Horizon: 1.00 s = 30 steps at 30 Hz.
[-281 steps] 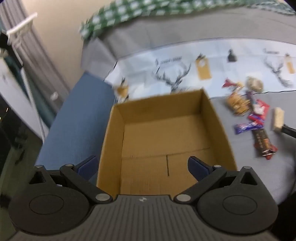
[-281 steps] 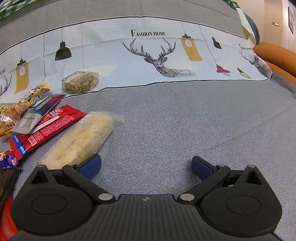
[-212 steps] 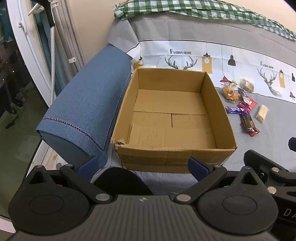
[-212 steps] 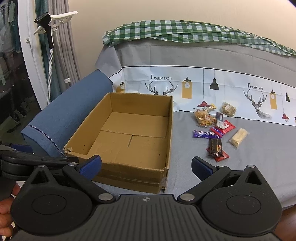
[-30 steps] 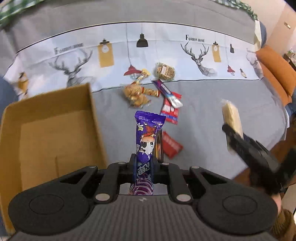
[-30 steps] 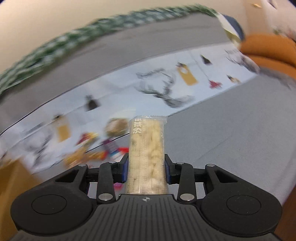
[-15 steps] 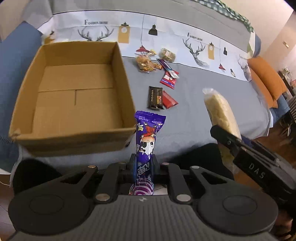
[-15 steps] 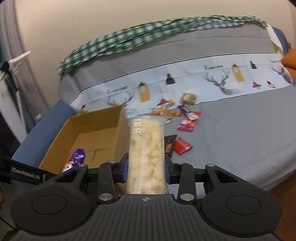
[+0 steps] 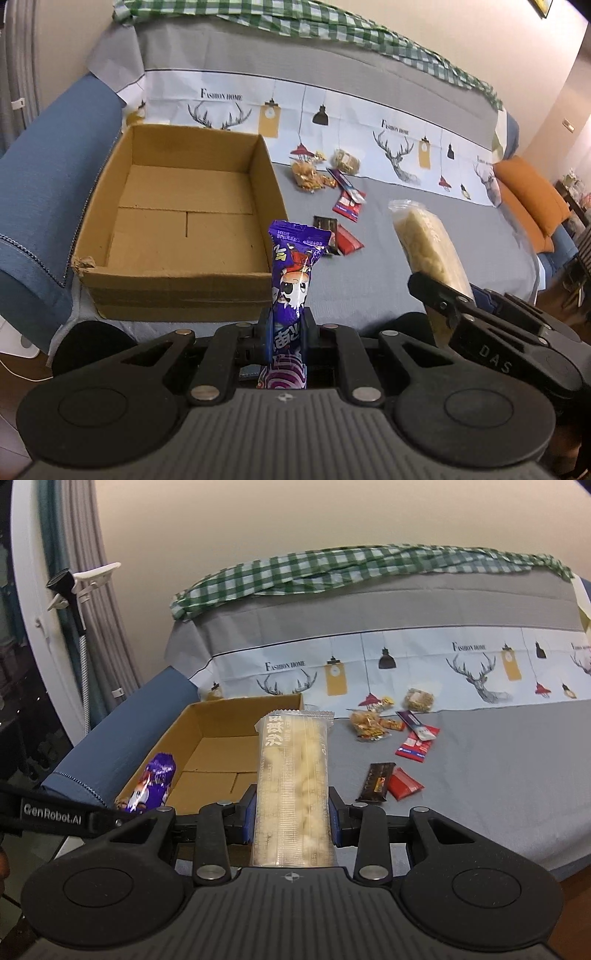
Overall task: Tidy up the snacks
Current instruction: 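Carry both snacks over the box and open both tools to drop them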
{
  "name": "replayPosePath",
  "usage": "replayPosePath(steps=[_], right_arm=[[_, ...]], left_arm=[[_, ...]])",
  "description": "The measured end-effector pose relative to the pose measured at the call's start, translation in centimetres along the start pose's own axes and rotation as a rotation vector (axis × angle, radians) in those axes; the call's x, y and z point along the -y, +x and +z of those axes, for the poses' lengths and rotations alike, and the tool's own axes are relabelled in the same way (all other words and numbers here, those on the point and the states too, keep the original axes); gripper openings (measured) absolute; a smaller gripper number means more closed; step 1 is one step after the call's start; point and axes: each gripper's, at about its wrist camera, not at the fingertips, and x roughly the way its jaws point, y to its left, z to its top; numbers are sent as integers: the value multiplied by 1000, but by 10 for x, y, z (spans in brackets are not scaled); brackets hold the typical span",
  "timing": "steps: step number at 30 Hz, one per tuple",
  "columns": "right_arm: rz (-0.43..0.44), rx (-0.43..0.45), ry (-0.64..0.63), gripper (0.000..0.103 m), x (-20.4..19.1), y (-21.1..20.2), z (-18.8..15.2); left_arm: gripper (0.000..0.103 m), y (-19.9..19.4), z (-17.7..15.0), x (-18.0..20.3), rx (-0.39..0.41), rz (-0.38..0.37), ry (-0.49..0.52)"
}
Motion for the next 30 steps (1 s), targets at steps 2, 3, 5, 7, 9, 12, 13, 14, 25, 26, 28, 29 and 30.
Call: replayPosePath(steps=[2,3,5,7,9,12,13,14,25,26,28,29,30], right_arm=[[-1,7,-7,38,-1,-2,0],[-1,9,-7,38,-1,-4,1],[-3,9,-7,38,-1,-3,1],[3,7,-8,38,-2,-3,1],[8,2,-14,38,-4,-1,0],[20,-12,-24,38,-4,2,-1],[23,-17,-29,38,-5,3,-1],[25,-22,-35,38,-7,4,-1],[20,-62,-97,38,-22,25,4],[18,-61,-109,38,-24,27,5],[14,-49,-134,38,-29,31,8],[12,-42,-150,38,-32,33,10],[12,-36,-166,38,-35,36,11]], left_arm=[[15,-1,1,-1,7,3,0],[15,-2,1,-1,8,7,0],[15,-3,1,-3,14,17,-5],[15,-4,1,-7,21,26,-12],[15,-4,2,-10,26,41,-16],[15,-2,4,-16,27,52,-24],[15,-1,5,-18,27,54,-28],[15,-1,5,-21,28,53,-32],[15,7,17,-56,37,69,-79],[15,6,18,-61,41,73,-88],[15,6,23,-73,51,94,-97],[15,5,26,-78,57,105,-98],[15,5,30,-83,63,118,-99]])
